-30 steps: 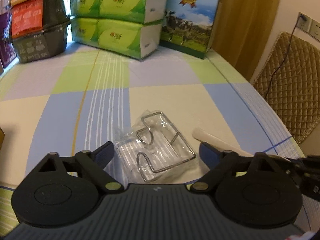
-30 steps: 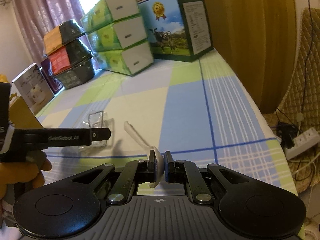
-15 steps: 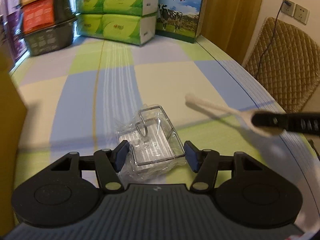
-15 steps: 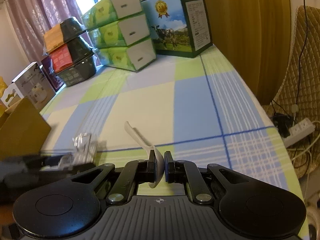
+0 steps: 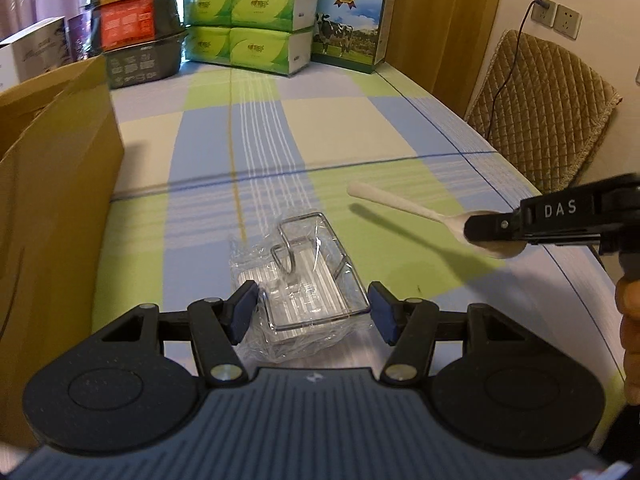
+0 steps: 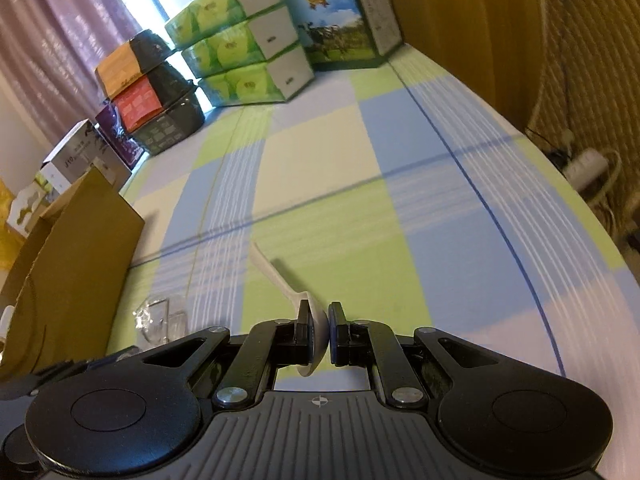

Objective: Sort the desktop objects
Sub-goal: 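Close the left tool on the wrapped wire rack while the right tool holds the spoon, then lift and carry the wire rack with the left tool while the right tool carries the spoon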

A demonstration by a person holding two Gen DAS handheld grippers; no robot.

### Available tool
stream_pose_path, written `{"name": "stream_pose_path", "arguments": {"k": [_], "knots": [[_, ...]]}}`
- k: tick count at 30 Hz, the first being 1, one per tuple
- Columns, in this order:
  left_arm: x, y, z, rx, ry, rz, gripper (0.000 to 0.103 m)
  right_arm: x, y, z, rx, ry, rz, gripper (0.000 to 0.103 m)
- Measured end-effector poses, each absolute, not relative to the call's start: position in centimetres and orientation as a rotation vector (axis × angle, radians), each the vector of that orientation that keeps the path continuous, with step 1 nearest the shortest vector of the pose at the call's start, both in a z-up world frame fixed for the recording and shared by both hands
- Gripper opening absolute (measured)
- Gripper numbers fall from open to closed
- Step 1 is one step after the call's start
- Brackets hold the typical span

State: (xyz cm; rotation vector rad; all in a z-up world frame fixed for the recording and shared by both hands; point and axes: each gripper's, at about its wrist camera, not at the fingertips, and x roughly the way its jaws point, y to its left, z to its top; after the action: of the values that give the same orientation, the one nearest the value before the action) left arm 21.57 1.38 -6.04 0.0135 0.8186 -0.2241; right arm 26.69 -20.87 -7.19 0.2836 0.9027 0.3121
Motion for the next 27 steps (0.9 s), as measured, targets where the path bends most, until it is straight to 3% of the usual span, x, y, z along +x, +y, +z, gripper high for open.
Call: {"name": "stream_pose_path", "arguments": {"k": [27], "knots": [[11.5,2.0,-0.3,-0.009,0.764,-0.218,0.055,14.4,-21.1,-1.5,0.183,0.803,0.241,0.004]]}}
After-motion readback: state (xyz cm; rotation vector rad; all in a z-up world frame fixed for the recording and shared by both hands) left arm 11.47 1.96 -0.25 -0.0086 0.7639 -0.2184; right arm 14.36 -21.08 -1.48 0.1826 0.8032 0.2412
